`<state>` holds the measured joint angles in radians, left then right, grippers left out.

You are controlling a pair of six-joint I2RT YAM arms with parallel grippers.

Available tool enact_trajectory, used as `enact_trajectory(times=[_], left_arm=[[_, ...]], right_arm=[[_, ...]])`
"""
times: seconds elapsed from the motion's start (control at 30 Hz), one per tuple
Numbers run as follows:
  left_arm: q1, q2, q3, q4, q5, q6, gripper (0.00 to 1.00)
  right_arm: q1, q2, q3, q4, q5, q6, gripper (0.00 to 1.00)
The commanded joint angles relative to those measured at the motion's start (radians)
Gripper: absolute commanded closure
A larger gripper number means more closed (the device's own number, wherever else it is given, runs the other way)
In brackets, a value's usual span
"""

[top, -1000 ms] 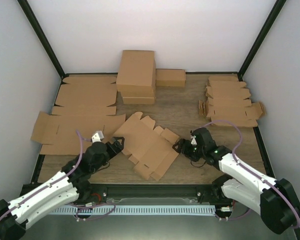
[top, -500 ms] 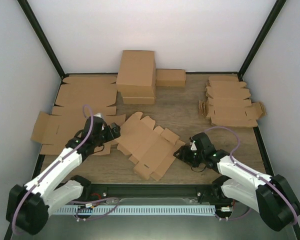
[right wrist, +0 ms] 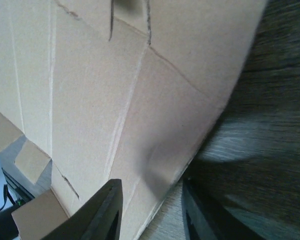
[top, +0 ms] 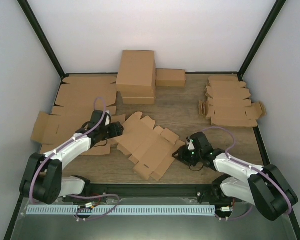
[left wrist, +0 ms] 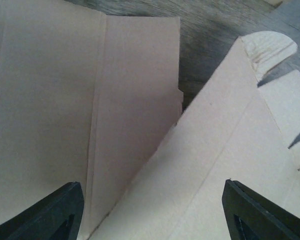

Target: Fold the paper box

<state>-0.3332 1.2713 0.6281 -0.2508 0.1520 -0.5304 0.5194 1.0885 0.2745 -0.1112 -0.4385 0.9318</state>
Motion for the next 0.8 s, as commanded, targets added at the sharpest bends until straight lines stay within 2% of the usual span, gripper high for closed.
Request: enact_trajectory(times=[0.0,0.1,0.17,0.2,0.37,0.53,0.67,0.77], left_arm=[[0.007,0.064,0.028,0.080,-0.019,0.056,0.25],[0.007,0.133,0.051,0.087,0.013,0.079,0.40],[0.007,0.164,0.071,0.078,0.028,0.104,0.56],[0.006,0.173,0.075,0.075,0.027,0.110,0.59],[0.007,0.151,0.046,0.075,0.020,0.108,0.59],[0.005,0.078,-0.028,0.117,0.181,0.081,0.50],[0.000,0.038,-0.100,0.165,0.330,0.033,0.56],[-0.003,-0.032,-0.123,0.141,0.355,0.019,0.63]], right_arm=[[0.001,0.038,0.039,-0.015,0.025,-0.025,0.68],[0.001,0.047,0.067,-0.048,0.051,-0.068,0.88],[0.001,0.059,0.103,-0.102,0.082,-0.118,0.92],[0.001,0.067,0.130,-0.144,0.113,-0.142,0.96],[-0.002,0.061,0.228,-0.279,0.267,-0.218,0.98],[-0.002,0.070,0.311,-0.352,0.385,-0.279,0.98],[-0.002,0.103,0.368,-0.351,0.372,-0.299,0.98],[-0.001,0.117,0.407,-0.362,0.386,-0.321,0.95]])
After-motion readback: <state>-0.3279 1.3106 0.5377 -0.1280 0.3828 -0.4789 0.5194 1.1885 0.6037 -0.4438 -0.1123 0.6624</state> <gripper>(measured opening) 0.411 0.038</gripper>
